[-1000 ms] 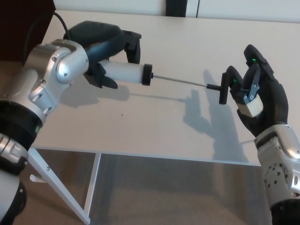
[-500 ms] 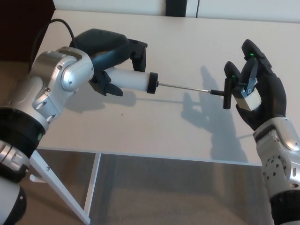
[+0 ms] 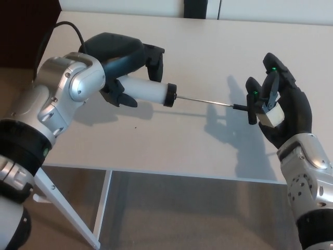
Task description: The robot walks towards a desk on which an air pump is kept in the middle. It lifts it up and holds it with its left hand and uses its right hand to compress it by pushing its handle inwards.
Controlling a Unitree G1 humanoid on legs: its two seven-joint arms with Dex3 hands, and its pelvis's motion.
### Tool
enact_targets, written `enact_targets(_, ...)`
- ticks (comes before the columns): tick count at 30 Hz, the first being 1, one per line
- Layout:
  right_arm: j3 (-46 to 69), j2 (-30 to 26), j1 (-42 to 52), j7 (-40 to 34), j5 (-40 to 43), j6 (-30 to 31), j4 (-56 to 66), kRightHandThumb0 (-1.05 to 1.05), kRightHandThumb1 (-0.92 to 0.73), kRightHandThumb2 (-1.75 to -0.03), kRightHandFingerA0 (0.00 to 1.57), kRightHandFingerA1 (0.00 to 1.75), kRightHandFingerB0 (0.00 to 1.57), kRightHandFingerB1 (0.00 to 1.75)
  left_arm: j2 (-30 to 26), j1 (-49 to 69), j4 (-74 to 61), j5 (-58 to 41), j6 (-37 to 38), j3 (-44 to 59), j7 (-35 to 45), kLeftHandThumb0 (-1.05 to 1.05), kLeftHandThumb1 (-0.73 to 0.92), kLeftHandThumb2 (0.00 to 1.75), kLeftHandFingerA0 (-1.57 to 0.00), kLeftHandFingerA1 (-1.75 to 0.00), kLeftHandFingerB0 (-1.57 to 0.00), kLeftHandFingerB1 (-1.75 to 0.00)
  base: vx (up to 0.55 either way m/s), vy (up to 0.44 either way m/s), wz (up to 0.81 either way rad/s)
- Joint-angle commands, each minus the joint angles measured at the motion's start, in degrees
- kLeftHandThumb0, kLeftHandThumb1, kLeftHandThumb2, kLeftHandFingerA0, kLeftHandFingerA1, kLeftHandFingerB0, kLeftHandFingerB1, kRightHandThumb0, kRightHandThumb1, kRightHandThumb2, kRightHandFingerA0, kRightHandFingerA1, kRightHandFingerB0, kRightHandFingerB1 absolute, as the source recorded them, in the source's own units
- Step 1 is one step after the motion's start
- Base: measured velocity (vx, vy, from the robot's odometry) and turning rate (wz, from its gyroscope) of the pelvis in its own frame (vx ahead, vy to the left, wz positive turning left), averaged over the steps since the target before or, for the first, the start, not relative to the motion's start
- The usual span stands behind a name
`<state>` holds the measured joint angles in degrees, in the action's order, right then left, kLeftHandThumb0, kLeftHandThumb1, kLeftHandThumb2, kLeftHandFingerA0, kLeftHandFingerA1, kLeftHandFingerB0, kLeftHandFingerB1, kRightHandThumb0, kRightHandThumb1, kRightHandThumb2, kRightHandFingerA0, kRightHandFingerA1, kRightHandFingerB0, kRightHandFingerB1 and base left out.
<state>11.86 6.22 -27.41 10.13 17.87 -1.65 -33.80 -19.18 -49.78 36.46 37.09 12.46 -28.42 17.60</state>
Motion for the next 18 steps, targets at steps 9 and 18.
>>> enact_targets(9, -0.1, 1.8, -3.0, -1.6, -0.1, -2.1, -0.6, -0.84, -0.73, -1.10, 0.00, 0.16, 0.00, 0.14, 4.9, -1.2, 0.6, 1.2, -2.3, -1.3, -1.2, -0.27, 0.71, 0.61, -0.83, -0.99, -0.70, -0.47, 0.00, 0.000, 0.00)
enact_targets(18, 2.0, 3.3, -4.3, -4.6, 0.4, -4.0, -1.8, -0.85, -0.74, -0.98, 0.00, 0.10, 0.00, 0.09, 10.5, -0.8, 3.4, 4.1, -6.8, -3.2, -6.1, -0.28, 0.71, 0.61, -0.81, -0.85, -0.65, -0.46, 0.00, 0.000, 0.00)
